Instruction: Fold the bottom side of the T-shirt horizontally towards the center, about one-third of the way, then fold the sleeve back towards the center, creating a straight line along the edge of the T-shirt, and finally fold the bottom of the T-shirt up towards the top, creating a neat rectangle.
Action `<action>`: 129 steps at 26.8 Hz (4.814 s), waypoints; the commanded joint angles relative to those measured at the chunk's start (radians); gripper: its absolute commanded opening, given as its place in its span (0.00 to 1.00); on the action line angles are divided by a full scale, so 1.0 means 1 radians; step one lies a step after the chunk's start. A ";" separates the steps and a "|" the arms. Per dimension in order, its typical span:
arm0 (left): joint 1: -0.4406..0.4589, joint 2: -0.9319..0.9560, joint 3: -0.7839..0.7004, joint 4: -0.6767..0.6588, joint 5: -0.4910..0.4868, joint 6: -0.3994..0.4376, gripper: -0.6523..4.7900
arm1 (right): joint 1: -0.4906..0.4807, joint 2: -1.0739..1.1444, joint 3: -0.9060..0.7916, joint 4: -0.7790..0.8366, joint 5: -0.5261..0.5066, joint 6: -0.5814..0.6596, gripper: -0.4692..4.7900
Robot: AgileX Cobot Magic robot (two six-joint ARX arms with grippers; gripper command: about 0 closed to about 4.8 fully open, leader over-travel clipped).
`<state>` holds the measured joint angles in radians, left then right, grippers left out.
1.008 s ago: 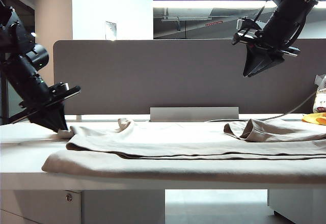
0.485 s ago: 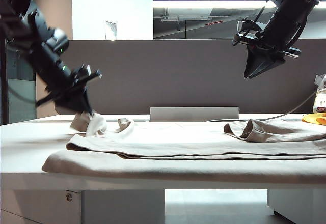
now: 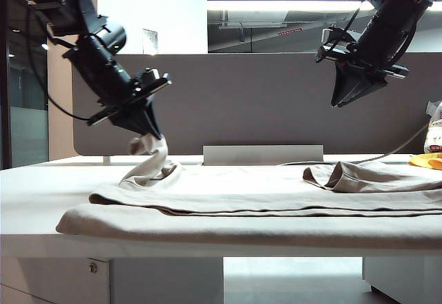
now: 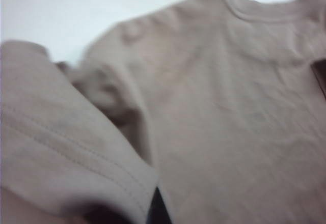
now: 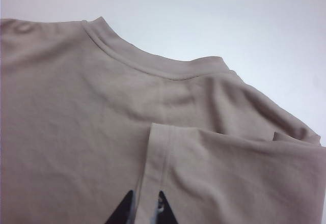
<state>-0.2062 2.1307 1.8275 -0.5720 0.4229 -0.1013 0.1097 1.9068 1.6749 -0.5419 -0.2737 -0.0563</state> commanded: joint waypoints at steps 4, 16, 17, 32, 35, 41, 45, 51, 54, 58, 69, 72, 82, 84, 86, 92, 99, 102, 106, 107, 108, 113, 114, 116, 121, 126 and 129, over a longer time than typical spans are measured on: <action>-0.066 -0.003 0.007 0.006 -0.014 0.023 0.11 | 0.000 -0.005 0.002 -0.008 -0.002 0.004 0.20; -0.129 -0.003 0.007 0.007 -0.010 0.023 0.11 | 0.000 -0.005 0.002 -0.012 -0.003 0.008 0.27; -0.132 -0.003 0.007 0.008 -0.009 0.023 0.11 | 0.000 -0.005 0.002 -0.012 -0.003 0.009 0.27; -0.165 -0.003 0.007 0.050 0.000 -0.004 0.65 | -0.003 -0.005 0.002 -0.038 -0.002 0.057 0.43; -0.165 -0.003 0.007 0.050 -0.001 -0.003 0.78 | -0.003 -0.006 0.002 -0.038 -0.002 0.057 0.43; -0.146 -0.003 0.007 -0.040 -0.034 -0.004 0.97 | -0.018 -0.005 0.002 -0.108 0.012 0.059 0.43; -0.121 -0.006 0.007 -0.114 -0.035 -0.003 0.97 | -0.059 -0.007 0.000 -0.146 -0.011 0.098 0.43; -0.101 -0.020 0.007 -0.153 -0.045 0.021 0.94 | -0.144 -0.041 0.000 -0.208 -0.056 0.128 0.43; -0.101 -0.023 0.006 -0.143 -0.049 0.023 0.90 | -0.176 -0.063 0.000 -0.244 -0.055 0.118 0.43; -0.101 -0.024 0.006 -0.120 -0.105 0.024 0.90 | -0.205 -0.081 -0.002 -0.284 -0.035 0.096 0.43; -0.056 -0.138 0.007 -0.068 -0.229 0.024 0.78 | -0.286 -0.122 -0.002 -0.287 -0.154 0.089 0.43; -0.050 -0.208 0.007 -0.088 -0.246 0.031 0.78 | -0.283 -0.150 -0.002 -0.291 -0.182 0.082 0.41; -0.061 -0.403 0.005 -0.183 -0.311 0.095 0.63 | -0.279 -0.344 -0.002 -0.378 -0.196 0.041 0.37; -0.061 -0.468 -0.019 -0.183 -0.314 0.095 0.63 | -0.278 -0.378 -0.002 -0.409 -0.196 0.027 0.37; -0.061 -0.531 -0.041 -0.182 -0.314 0.094 0.63 | -0.278 -0.413 -0.002 -0.421 -0.196 0.027 0.37; -0.077 -0.724 -0.229 -0.119 -0.307 0.069 0.61 | -0.278 -0.515 -0.002 -0.484 -0.195 0.005 0.37; -0.085 -0.970 -0.598 -0.012 -0.288 0.008 0.61 | -0.278 -0.650 -0.083 -0.494 -0.192 -0.006 0.37; -0.096 -1.075 -0.711 0.013 -0.291 -0.012 0.61 | -0.280 -0.829 -0.381 -0.317 -0.192 0.029 0.34; -0.098 -1.141 -0.758 0.014 -0.279 -0.027 0.61 | -0.282 -1.036 -0.702 -0.115 -0.164 0.088 0.34; -0.105 -1.144 -0.765 0.015 -0.274 -0.032 0.61 | -0.281 -1.067 -0.750 -0.092 -0.163 0.100 0.34; -0.117 -1.146 -0.777 0.021 -0.269 -0.037 0.61 | -0.281 -1.086 -0.784 -0.079 -0.162 0.109 0.34; -0.322 -1.146 -0.943 0.133 -0.403 -0.072 0.61 | -0.282 -1.144 -0.949 -0.064 -0.144 0.111 0.35; -0.357 -1.146 -0.974 0.167 -0.431 -0.082 0.61 | -0.287 -1.144 -0.960 -0.060 -0.145 0.112 0.35; -0.428 -1.146 -1.056 0.248 -0.502 -0.104 0.61 | -0.300 -1.146 -0.983 -0.044 -0.147 0.113 0.35; -0.460 -1.144 -1.222 0.351 -0.517 -0.195 0.62 | -0.352 -1.151 -1.082 0.013 -0.175 0.166 0.44; -0.460 -1.136 -1.275 0.380 -0.517 -0.203 0.63 | -0.354 -1.150 -1.204 0.104 -0.174 0.282 0.53; -0.443 -1.085 -1.276 0.386 -0.504 -0.231 0.73 | -0.354 -1.150 -1.251 0.143 -0.168 0.346 0.54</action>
<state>-0.6563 1.0298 0.5507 -0.1993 -0.0868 -0.3130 -0.2451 0.7593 0.4255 -0.4274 -0.4419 0.2634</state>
